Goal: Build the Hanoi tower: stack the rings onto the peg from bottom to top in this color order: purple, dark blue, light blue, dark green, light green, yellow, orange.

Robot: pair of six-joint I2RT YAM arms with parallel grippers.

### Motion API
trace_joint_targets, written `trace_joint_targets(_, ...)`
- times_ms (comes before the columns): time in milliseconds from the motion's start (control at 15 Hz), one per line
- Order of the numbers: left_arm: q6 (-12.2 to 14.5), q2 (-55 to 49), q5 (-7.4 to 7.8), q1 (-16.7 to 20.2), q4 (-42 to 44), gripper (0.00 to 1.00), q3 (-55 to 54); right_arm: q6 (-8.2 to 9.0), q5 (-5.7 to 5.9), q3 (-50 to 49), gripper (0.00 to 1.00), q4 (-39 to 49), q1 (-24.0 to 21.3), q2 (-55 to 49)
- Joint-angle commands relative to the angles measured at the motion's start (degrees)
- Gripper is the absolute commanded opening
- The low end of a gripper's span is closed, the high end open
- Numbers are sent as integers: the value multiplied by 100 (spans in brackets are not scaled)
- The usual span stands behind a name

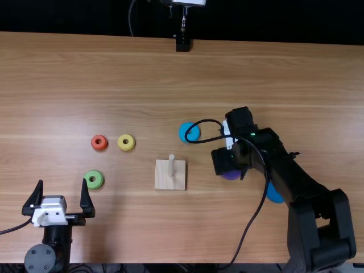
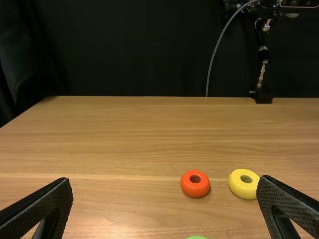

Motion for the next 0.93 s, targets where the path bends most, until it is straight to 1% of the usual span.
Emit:
trace_joint_targets(0, 67, -43, 97, 56, -225, 100, -189, 26, -11, 229, 0, -249, 276, -106)
trace_joint_targets(133, 67, -43, 97, 56, -225, 100, -189, 47, -11, 484, 0, -734, 320, -361)
trace_joint_targets(200, 67, -43, 97, 56, -225, 100, -189, 247, 0, 546, 0, -776, 320, -502)
trace_joint_targets(267, 67, -43, 97, 56, -225, 100, -189, 490, 0, 616, 0, -765, 329, -686)
trace_joint_targets(333, 67, -43, 97, 56, -225, 100, -189, 563, 0, 669, 0, -765, 329, -924)
trace_joint_targets(533, 67, -43, 97, 56, -225, 100, -189, 447, 21, 836, 0, -786, 478, -1117)
trace_joint_targets(600, 67, -43, 97, 56, -225, 100, -189, 353, 21, 854, 0, -839, 566, -1143)
trace_joint_targets(667, 67, -43, 97, 56, -225, 100, -189, 215, 21, 897, 0, -1061, 698, -1205)
trace_joint_targets(733, 67, -43, 97, 56, -225, 100, -189, 121, 21, 1082, 0, -1293, 821, -1249)
trace_joint_targets(867, 67, -43, 97, 56, -225, 100, -189, 26, 21, 1346, 0, -1651, 900, -1249)
